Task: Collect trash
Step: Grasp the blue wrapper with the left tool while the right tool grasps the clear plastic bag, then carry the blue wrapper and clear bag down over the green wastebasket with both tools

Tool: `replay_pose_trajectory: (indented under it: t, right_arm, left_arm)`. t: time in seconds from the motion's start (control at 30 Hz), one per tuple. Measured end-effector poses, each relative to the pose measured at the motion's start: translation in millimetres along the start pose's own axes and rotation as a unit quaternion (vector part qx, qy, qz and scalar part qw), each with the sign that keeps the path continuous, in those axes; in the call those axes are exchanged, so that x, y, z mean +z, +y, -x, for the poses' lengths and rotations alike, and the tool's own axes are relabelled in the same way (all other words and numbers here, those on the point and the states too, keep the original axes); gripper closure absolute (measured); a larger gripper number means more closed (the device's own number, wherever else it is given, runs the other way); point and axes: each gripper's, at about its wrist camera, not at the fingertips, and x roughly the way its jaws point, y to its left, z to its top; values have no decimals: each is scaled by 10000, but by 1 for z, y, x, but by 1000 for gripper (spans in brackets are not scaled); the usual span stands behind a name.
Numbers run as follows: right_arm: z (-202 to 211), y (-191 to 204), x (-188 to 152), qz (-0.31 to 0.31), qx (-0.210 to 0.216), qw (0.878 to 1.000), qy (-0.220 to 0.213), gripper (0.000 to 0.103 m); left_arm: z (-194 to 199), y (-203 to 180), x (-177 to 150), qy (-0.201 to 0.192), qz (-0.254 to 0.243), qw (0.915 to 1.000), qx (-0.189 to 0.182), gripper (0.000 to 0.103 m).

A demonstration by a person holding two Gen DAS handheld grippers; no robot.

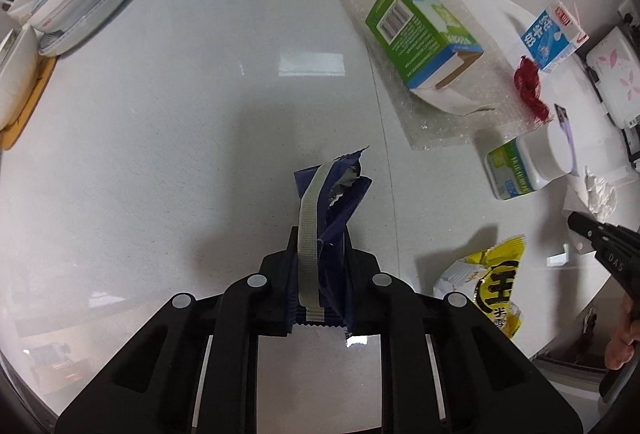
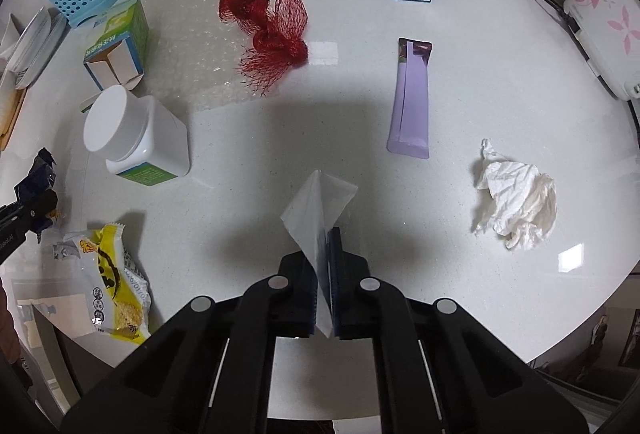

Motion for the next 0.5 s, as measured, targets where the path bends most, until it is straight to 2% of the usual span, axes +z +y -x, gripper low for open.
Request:
replay_pose_trajectory:
  t: [0.5]
  right_arm:
    - [63,-21,-39,14,138,9976,-685,99]
  left_arm:
    - [64,-34,-34,-624,124,9980,-6,87]
